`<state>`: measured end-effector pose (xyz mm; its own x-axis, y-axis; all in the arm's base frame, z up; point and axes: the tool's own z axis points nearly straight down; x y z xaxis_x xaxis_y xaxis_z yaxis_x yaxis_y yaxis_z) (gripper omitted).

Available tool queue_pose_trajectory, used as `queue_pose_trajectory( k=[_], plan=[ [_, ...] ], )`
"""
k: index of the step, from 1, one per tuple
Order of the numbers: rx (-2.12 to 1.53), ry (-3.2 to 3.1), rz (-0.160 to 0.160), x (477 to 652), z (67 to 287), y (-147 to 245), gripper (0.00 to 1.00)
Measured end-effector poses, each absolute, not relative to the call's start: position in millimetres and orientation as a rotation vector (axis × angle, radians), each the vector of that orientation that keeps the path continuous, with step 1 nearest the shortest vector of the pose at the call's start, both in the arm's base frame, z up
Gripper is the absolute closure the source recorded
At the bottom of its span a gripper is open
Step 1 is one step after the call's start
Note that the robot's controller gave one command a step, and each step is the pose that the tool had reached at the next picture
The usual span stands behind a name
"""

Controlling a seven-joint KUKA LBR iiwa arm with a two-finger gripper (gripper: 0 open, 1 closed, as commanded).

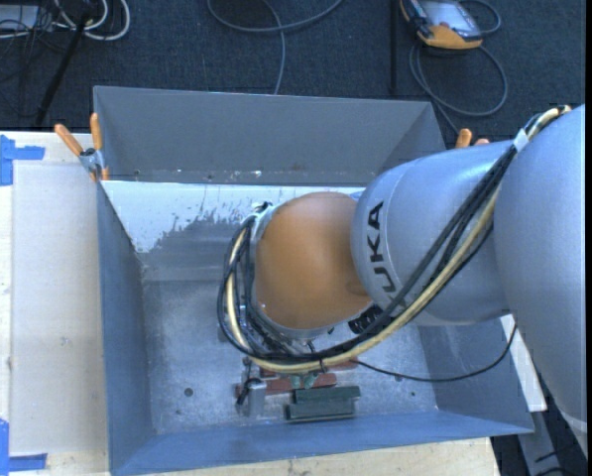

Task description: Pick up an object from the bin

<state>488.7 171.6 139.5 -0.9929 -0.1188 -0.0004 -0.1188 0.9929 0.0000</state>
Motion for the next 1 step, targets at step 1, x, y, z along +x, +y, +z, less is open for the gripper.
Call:
queue_pose_trajectory(
  k=[1],
  plan=[
    [-0.029, 3.146, -0.002, 505.5, 131.1, 142.2, 0.00]
  ],
)
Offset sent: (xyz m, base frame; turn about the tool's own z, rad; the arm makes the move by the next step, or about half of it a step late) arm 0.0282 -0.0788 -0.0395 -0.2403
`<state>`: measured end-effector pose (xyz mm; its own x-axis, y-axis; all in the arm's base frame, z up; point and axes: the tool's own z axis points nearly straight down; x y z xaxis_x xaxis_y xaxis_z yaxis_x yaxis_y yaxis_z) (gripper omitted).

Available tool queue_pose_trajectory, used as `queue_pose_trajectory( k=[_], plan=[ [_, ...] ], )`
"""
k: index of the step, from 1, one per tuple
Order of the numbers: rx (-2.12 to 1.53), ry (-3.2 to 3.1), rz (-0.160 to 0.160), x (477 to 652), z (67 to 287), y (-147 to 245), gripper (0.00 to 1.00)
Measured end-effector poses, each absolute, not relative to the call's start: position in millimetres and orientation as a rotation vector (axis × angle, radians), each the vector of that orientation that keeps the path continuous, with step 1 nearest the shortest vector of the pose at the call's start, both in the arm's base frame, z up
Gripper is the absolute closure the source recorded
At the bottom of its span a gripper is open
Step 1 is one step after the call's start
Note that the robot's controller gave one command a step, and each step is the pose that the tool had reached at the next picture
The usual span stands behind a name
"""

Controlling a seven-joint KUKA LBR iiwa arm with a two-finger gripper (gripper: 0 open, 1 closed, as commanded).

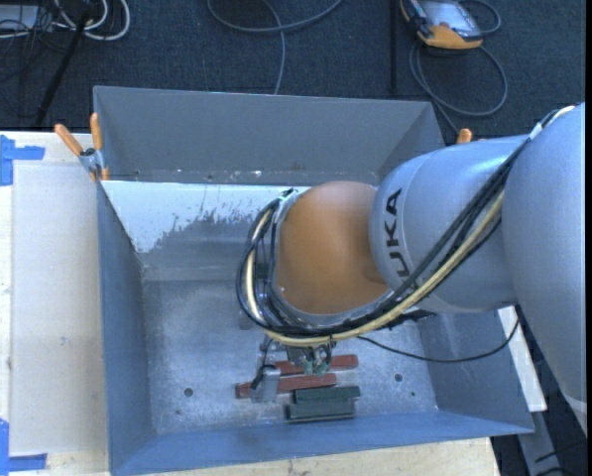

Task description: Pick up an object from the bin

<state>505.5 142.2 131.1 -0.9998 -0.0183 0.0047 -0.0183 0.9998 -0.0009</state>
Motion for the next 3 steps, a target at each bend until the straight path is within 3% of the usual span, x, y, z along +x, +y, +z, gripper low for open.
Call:
queue_pose_trajectory(
  k=[1, 2, 3],
  plan=[
    [0.124, -3.137, 0.000, 511.5, 119.6, 119.8, 0.00],
    [0.483, -3.102, 0.000, 512.7, 97.8, 89.2, 0.00],
    [0.258, -3.131, -0.014, 510.5, 75.0, 48.7, 1.00]
  ],
)
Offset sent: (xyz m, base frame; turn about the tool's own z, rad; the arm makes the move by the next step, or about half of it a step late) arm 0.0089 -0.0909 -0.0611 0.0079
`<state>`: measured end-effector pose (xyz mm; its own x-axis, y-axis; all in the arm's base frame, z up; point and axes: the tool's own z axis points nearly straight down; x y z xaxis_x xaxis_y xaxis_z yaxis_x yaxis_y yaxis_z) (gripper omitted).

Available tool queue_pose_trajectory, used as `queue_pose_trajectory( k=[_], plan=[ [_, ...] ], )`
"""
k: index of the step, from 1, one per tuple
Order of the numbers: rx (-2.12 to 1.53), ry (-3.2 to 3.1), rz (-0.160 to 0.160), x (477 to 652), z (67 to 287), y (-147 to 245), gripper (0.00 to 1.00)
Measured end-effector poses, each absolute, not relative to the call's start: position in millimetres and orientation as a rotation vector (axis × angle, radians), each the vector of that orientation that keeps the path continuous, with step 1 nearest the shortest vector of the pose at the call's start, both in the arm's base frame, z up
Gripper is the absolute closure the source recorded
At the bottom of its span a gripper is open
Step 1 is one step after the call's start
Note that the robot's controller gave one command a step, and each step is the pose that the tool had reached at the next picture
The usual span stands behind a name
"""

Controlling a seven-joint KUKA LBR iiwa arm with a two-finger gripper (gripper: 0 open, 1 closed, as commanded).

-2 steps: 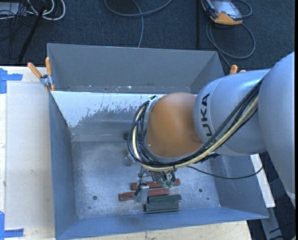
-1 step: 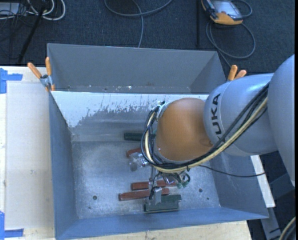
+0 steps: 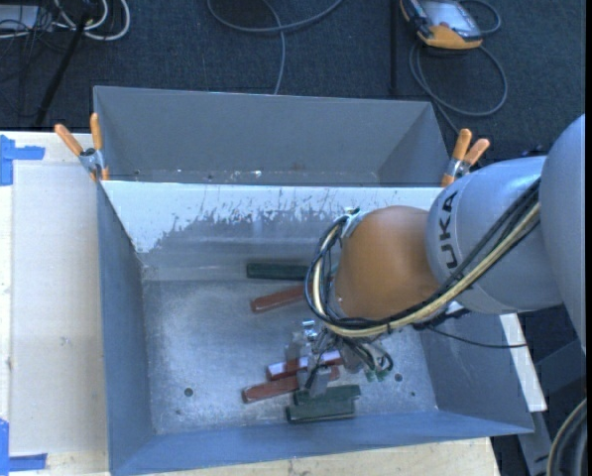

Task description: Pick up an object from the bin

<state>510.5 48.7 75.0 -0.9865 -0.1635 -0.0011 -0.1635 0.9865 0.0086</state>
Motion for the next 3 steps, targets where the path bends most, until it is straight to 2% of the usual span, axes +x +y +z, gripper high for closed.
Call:
queue_pose_trajectory(
  k=[2, 3],
  plan=[
    [-0.257, 3.129, 0.012, 510.1, 77.3, 48.7, 1.00],
    [-0.256, 3.135, 0.004, 508.4, 87.6, 46.9, 1.00]
  ],
)
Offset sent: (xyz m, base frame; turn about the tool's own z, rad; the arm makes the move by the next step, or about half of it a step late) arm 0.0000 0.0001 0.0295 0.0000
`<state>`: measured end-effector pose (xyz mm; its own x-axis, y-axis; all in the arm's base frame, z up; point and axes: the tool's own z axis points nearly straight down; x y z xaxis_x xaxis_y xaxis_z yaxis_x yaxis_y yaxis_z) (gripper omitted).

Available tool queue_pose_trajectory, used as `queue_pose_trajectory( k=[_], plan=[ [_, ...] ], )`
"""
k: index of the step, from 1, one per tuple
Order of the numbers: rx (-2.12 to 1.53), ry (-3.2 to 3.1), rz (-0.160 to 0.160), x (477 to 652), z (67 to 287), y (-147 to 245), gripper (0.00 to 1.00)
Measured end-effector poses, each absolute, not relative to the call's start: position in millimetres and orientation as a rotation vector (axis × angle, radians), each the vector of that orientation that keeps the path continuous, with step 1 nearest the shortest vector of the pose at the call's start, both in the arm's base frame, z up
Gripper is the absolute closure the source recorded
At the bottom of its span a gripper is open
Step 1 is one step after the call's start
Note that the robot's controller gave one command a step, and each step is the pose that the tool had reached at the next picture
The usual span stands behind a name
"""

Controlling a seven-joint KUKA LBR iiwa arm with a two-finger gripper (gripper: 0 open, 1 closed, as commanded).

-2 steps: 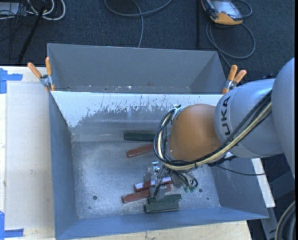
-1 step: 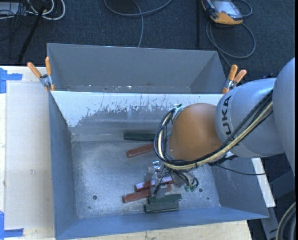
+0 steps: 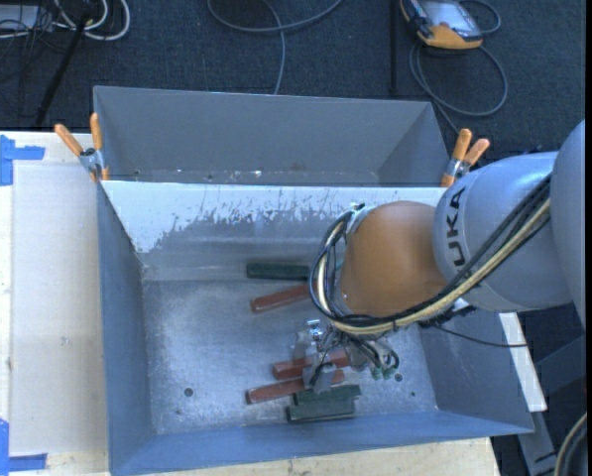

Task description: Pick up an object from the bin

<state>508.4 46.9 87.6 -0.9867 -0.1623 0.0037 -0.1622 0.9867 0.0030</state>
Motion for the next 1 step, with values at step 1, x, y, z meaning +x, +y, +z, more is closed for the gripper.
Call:
queue_pose_trajectory(
  k=[1],
  plan=[
    [0.253, -3.128, -0.001, 508.5, 103.7, 46.7, 1.00]
  ],
)
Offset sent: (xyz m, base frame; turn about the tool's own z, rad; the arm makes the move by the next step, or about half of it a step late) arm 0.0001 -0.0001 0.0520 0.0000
